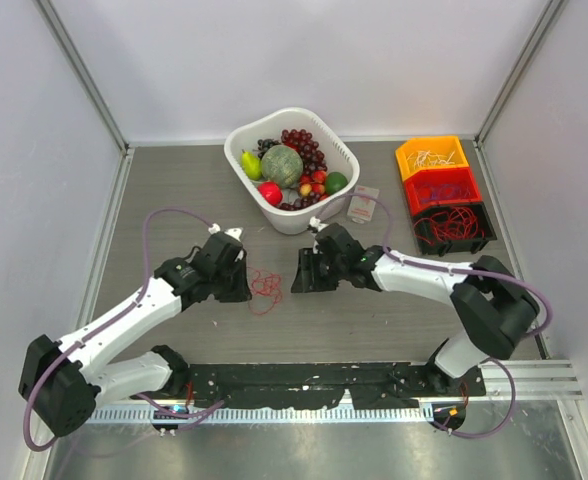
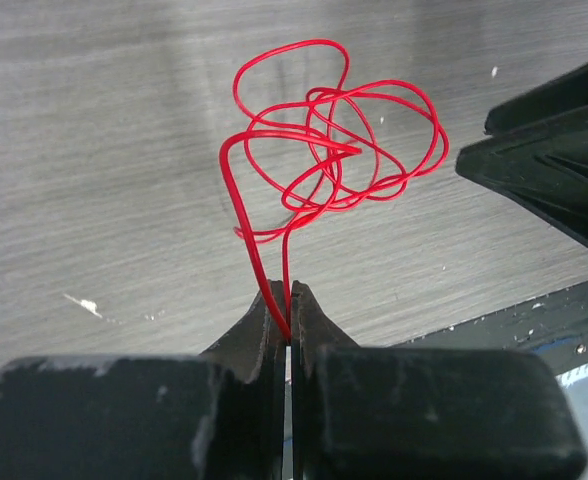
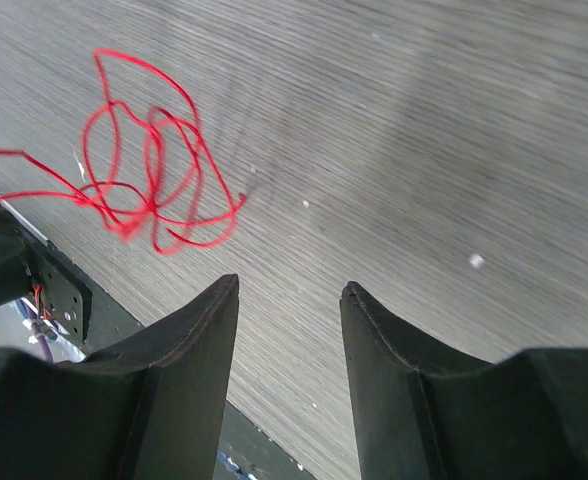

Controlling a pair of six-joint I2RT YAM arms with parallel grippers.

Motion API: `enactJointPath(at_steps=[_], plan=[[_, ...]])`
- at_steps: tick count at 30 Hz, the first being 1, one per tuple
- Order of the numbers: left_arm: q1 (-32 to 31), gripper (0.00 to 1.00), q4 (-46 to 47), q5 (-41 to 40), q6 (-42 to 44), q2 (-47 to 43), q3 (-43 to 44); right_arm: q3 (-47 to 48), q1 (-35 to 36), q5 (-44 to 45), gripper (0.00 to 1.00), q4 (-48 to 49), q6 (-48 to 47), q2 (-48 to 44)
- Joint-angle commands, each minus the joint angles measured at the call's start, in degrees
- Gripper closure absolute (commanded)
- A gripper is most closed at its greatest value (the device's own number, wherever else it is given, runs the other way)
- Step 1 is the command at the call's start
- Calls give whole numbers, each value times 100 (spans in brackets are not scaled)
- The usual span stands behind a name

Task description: Untangle the cables

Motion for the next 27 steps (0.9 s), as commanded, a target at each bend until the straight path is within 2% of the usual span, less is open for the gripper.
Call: enactJointPath(at_steps=[1, 6, 11, 18, 21, 27], plan=[[5, 100, -563, -31, -461, 23, 24, 616, 236, -151, 49, 281, -326, 418], [5, 100, -749, -199, -654, -495, 69, 846, 473, -62, 48, 254, -344, 752], [-4, 100, -888, -199, -610, -751, 243, 731, 570, -405, 45, 772, -291, 744], [5, 100, -1443, -375, -689, -786, 1122, 21, 640, -703, 41, 1571, -388, 112], [5, 100, -1496, -314, -681, -760, 1325, -200, 640, -836, 39, 2255, 24, 5], [5, 100, -1443, -252, -751, -804, 1501, -375, 561, -757, 40, 3039, 1043, -55]])
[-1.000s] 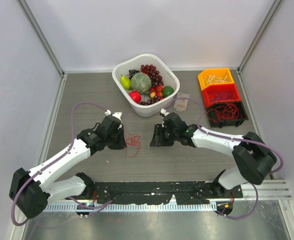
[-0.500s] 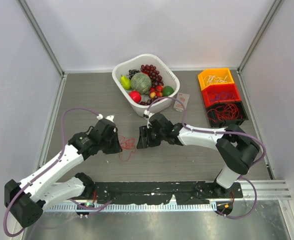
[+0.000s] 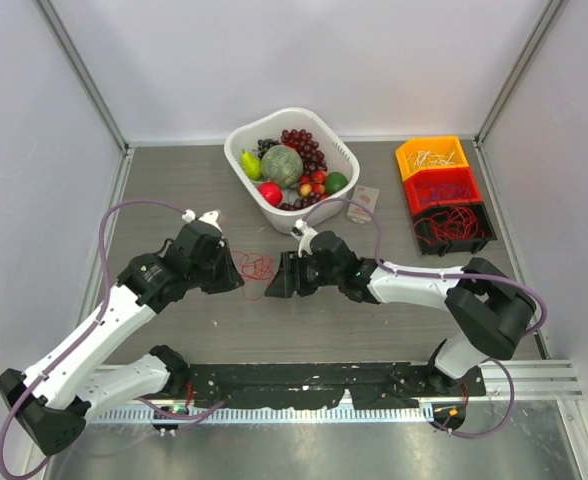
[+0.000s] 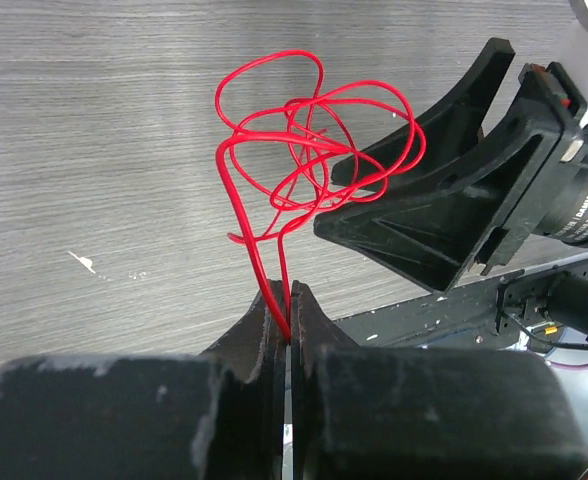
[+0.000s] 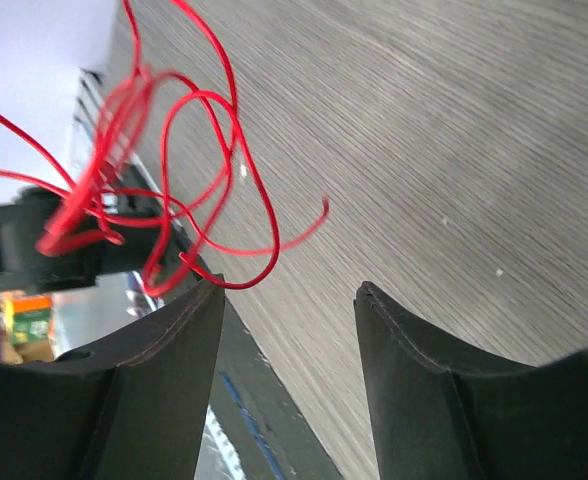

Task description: Untangle the cables

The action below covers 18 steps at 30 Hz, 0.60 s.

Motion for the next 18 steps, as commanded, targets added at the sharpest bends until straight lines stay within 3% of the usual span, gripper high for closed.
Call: enactJointPath(at_steps=[1, 7, 11, 18], plan=[[5, 100, -81, -12, -95, -111, 270, -181, -51, -36, 41, 1123, 1009, -301], [5, 100, 6, -56, -86, -155, 324, -1007, -929, -545, 42, 2089, 2301, -757], [-4, 100, 68, 6, -86, -146, 315, -700, -965, -774, 42, 1818, 2285, -636], [5, 100, 129, 41, -7, -111, 411, -674, -965, -949, 52, 2476, 2786, -82]])
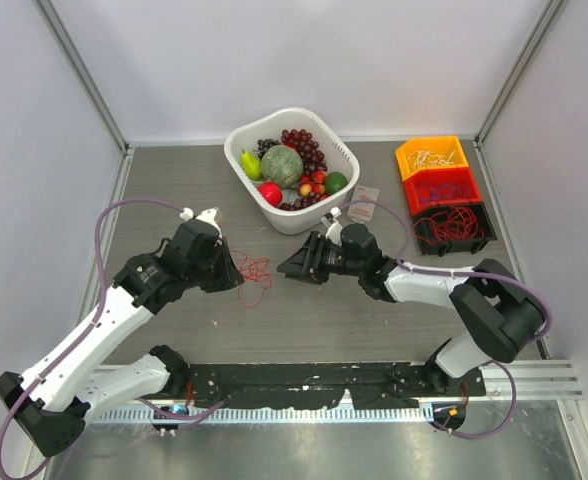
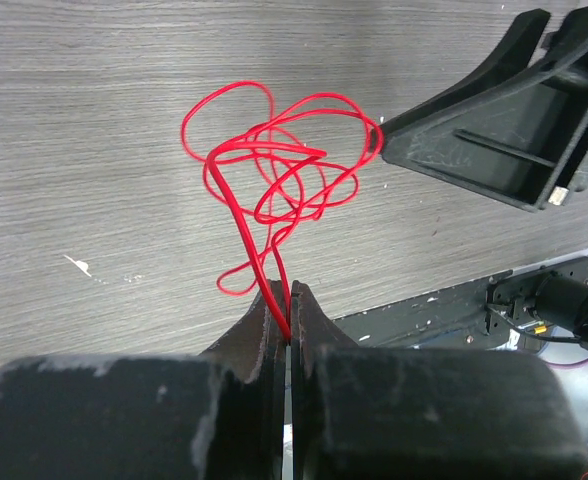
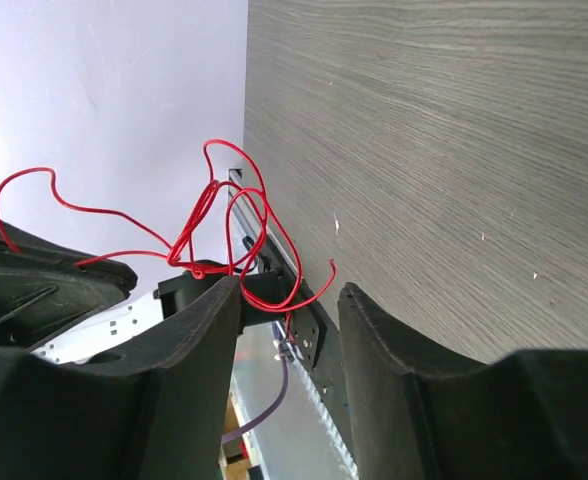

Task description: Untangle the cables

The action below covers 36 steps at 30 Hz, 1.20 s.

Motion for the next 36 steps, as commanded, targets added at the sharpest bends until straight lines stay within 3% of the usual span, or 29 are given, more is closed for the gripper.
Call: enactJointPath(at_steps=[1, 15, 24, 28, 29, 31, 36], plan=[[5, 100, 184, 54, 4, -43, 302, 200, 32, -320, 54, 713, 428, 310], [5, 100, 369, 265, 56, 124, 399, 605, 234, -672, 58, 907, 463, 925], [5, 100, 457, 450, 39, 133, 373, 860, 453, -725, 67, 915, 411, 1189], [5, 100, 457, 406, 39, 62, 311, 746, 445, -699, 80, 916, 437, 1137], [5, 100, 448, 389, 39, 45, 293, 746, 445, -690, 88, 880, 419, 1102], [5, 100, 387, 171, 56, 36, 267, 746, 436, -463, 99, 311, 183, 866], [241, 100, -17, -87, 222, 307, 83, 1430, 436, 871, 99, -3504, -1319, 92]])
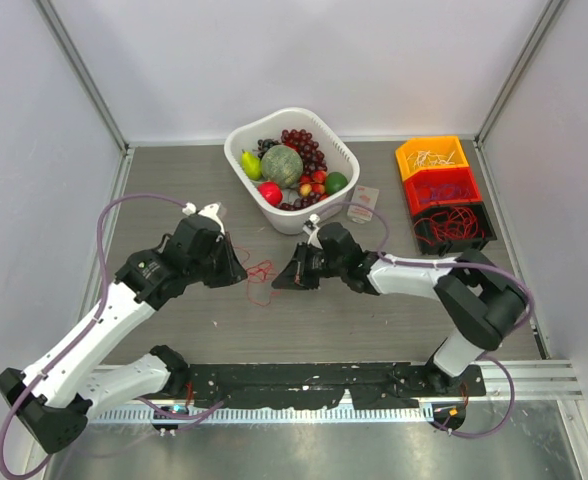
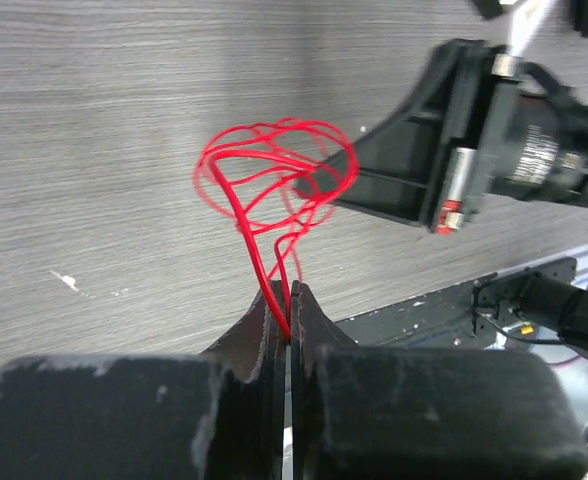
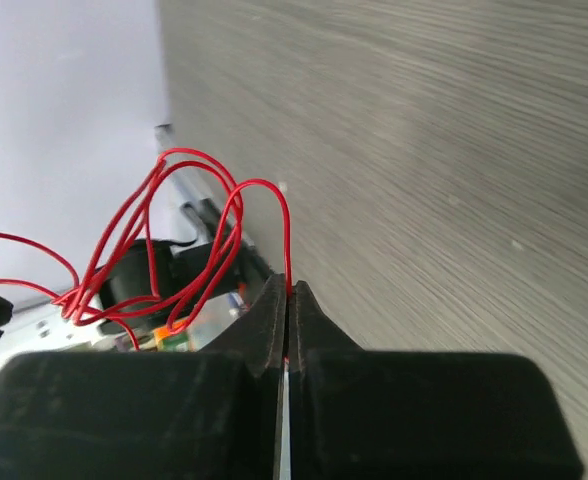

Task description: Untangle the cables

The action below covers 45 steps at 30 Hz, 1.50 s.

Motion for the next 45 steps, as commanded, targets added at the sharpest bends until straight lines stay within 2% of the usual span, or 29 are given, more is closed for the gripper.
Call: enactJointPath(at_steps=[1, 4, 5, 7, 13, 17, 19, 21, 25, 29, 31, 33, 36, 39, 41, 43, 45], plan=[[322, 100, -284, -52, 278, 345, -130, 792, 7, 1128, 99, -2881, -1400, -788], [613, 100, -381, 387, 629, 994, -227, 969, 25, 1462, 99, -3796, -1693, -964], [666, 100, -355, 467, 717, 1188, -253, 978, 25, 1506, 99, -3842, -1737, -990], [736, 94, -67, 757, 937, 1557, -358, 943, 25, 1603, 99, -3869, -1729, -1008], [807, 63, 391, 1145, 1034, 2350, -420, 846, 16, 1831, 99, -3324, -1517, -710], [798, 35, 523, 1092, 885, 2324, -586, 1022, 8, 2007, 99, -3411, -1614, -648], [798, 30, 664, 1118, 937, 2236, -727, 1005, -27, 2017, 99, -3394, -1605, -674], [798, 32, 831, 1162, 1016, 2227, -815, 935, -63, 2069, 99, -3394, -1579, -753], [789, 44, 1147, 1206, 1236, 2385, -754, 794, -273, 1982, 99, -3377, -1579, -911], [658, 57, 1157, 917, 1622, 2815, -377, 723, -388, 1885, 99, -3368, -1597, -964], [596, 58, 1017, 698, 1816, 3070, -114, 723, -397, 1850, 99, -3333, -1588, -964], [570, 53, 885, 565, 1983, 3298, 63, 723, -397, 1823, 99, -3280, -1562, -955], [543, 47, 779, 495, 2141, 3563, 239, 732, -397, 1779, 99, -3245, -1544, -955], [491, 46, 927, 643, 2273, 3686, 318, 732, -397, 1744, 99, -3210, -1518, -947], [438, 48, 989, 714, 2309, 3800, 406, 732, -397, 1727, 99, -3183, -1552, -938], [385, 56, 1059, 714, 2318, 3914, 503, 741, -406, 1735, 99, -3183, -1579, -920], [324, 60, 1077, 732, 2309, 4055, 608, 750, -406, 1692, 99, -3209, -1561, -911]])
